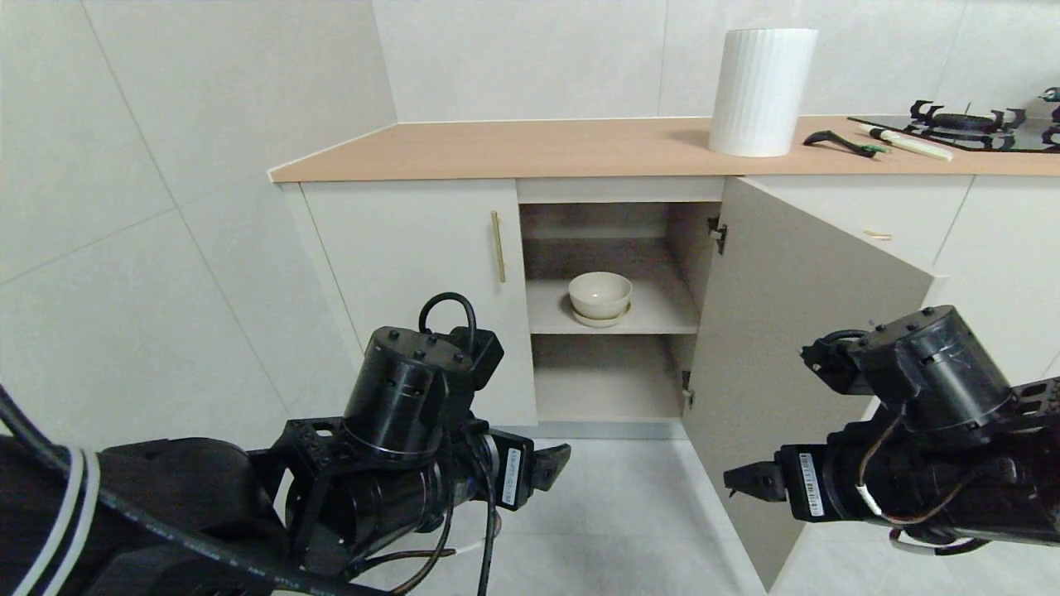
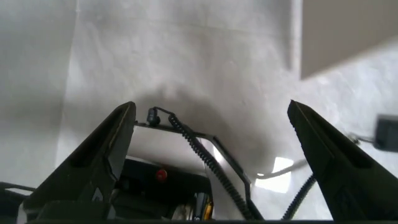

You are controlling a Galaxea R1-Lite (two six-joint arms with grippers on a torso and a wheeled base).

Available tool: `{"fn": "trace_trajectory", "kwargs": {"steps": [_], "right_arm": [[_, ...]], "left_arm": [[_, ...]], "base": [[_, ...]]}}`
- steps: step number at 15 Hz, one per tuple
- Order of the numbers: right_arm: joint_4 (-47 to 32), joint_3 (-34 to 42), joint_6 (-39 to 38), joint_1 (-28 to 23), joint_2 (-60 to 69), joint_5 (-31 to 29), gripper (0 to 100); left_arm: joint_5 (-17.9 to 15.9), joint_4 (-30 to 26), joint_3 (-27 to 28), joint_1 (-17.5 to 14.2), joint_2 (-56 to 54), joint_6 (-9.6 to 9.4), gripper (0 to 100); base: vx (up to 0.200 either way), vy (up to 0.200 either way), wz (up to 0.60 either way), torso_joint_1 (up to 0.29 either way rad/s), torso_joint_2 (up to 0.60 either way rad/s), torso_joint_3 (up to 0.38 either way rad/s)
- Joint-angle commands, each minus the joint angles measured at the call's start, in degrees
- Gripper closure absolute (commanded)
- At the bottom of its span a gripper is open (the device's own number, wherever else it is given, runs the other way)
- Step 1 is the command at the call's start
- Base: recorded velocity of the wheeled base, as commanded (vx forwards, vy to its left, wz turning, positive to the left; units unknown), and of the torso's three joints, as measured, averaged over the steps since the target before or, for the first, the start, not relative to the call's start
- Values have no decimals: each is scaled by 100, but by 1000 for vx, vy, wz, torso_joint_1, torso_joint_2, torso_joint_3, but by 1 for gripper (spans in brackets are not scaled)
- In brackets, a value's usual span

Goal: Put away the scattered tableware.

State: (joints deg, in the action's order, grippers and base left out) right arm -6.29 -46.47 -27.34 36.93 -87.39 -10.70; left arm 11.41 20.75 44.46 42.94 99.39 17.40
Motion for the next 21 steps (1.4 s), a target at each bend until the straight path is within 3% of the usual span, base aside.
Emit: {"fn": "trace_trajectory", "kwargs": {"steps": [1,4,10,14,21], "right_arm": [[-74,-38,115,-168,135,-72,0],[-250,-161,520,-889,443,-160,0],[-1313,-987,748,-2110,460,-512,0],[-1278,-1330,871,-2910,126,-635,0],[-997,-1813,897,-3851,-595,-635,0]], "left_arm": [[2,-1,1,-4,10,1,0],[2,-1,10,-13,10,-8,0],[10,131,10,-13,10,18,0],[10,149,10,-31,10,27,0],[37,175,10,-57,10,27,0]], "base": [[0,0,0,0,0,0],[0,0,0,0,0,0],[0,0,0,0,0,0],[0,0,0,0,0,0],[0,0,0,0,0,0]]}}
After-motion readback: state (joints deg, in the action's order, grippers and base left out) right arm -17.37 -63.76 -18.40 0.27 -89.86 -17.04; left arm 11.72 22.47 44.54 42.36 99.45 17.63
